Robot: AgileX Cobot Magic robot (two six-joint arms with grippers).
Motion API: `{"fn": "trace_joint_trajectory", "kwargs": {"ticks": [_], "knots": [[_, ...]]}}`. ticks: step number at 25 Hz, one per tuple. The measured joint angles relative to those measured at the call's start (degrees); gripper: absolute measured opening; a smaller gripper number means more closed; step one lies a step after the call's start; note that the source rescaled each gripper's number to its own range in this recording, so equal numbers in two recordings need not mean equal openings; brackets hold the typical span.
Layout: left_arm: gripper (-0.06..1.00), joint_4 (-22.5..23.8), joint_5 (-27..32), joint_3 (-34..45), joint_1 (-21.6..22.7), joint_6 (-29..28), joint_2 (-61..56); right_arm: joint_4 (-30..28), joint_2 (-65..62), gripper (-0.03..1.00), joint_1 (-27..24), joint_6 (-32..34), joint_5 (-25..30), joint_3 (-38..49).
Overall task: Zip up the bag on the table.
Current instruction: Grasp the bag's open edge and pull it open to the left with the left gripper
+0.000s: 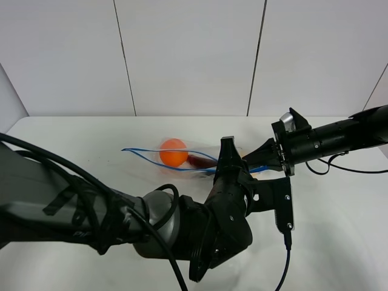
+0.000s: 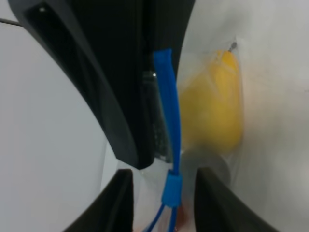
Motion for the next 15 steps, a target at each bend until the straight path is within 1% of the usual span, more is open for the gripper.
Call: {"fn": "trace_joint_trajectory", "kwargs": {"ticks": [8, 15], "knots": [[0.3, -0.05, 1.13, 0.0, -1.87, 0.0, 0.0, 0.0, 0.0, 0.0, 0.0, 0.0, 0.05, 0.0], [0.29, 0.01, 2.35, 0.0, -1.98, 0.27, 0.0, 0.0, 0.0, 0.0, 0.0, 0.0, 0.05, 0.0]]}}
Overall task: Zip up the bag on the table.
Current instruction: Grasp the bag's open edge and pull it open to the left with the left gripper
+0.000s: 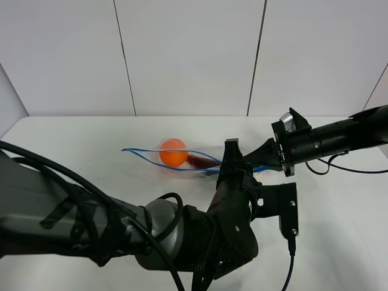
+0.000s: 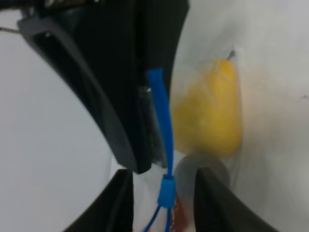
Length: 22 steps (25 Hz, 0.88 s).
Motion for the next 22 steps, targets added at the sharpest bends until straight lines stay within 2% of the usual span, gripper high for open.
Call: {"fn": "trace_joint_trajectory", "kwargs": {"ticks": [7, 17, 22], "knots": [[0.14, 0.0, 0.3, 0.0, 0.0, 0.78, 0.0, 0.0, 0.0, 0.0, 0.0, 0.05, 0.0, 0.0], [0.12, 0.0, 0.45, 0.0, -0.11, 2.27, 0.0, 0.0, 0.0, 0.0, 0.0, 0.15, 0.0, 0.0], [0.07, -0.05, 0.45, 0.0, -0.11, 2.32, 0.0, 0.0, 0.0, 0.0, 0.0, 0.2, 0.0, 0.0]]}}
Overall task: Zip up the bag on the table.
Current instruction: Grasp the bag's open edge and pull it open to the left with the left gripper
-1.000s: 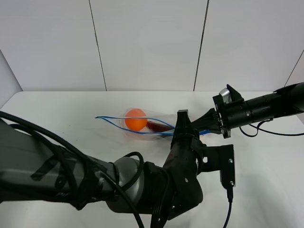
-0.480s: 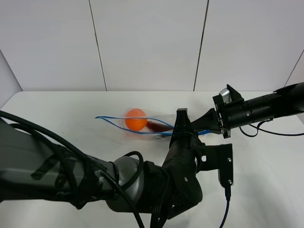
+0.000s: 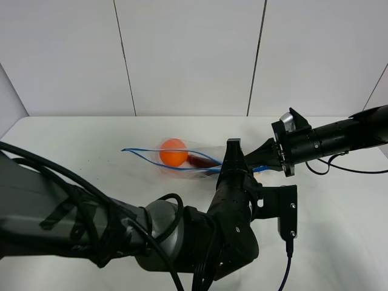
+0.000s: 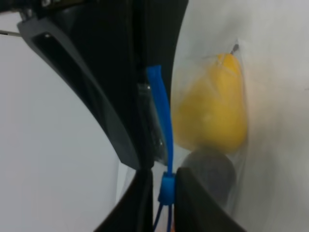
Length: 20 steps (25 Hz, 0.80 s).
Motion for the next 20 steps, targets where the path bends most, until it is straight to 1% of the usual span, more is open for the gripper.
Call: {"fn": "trace_joint_trajectory", "kwargs": {"ticks": [6, 11, 15, 20], "knots": [[0.06, 0.0, 0.0, 0.0, 0.0, 0.0, 0.0, 0.0, 0.0, 0.0, 0.0, 0.0, 0.0, 0.0], [0.05, -0.06, 0.09, 0.0, -0.95, 0.06, 0.0, 0.0, 0.0, 0.0, 0.0, 0.0, 0.06, 0.0], [0.0, 0.0, 0.04, 0.0, -1.15, 0.46, 0.0, -0.06, 0.0, 0.0, 0.0, 0.0, 0.06, 0.0], [0.0, 0.0, 0.1, 0.0, -1.15, 1.86, 0.0, -0.06, 0.0, 0.0, 0.0, 0.0, 0.06, 0.0]]}}
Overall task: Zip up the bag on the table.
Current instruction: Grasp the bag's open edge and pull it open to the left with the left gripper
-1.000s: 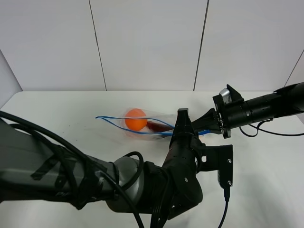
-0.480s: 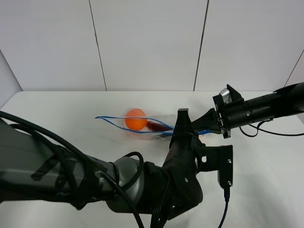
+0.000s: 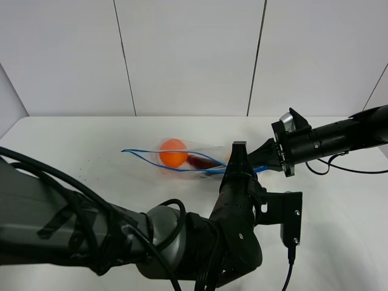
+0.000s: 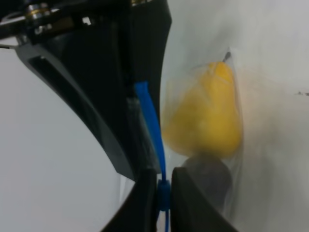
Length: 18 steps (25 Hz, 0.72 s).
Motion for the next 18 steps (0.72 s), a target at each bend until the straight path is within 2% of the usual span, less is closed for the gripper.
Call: {"fn": "trace_joint_trajectory", "kwargs": {"ticks": [18], "knots": [[0.0, -2.49, 3.37, 0.26, -0.15, 4.17, 0.0, 0.12, 0.0, 0.0, 0.0, 0.0, 0.12, 0.0]]}}
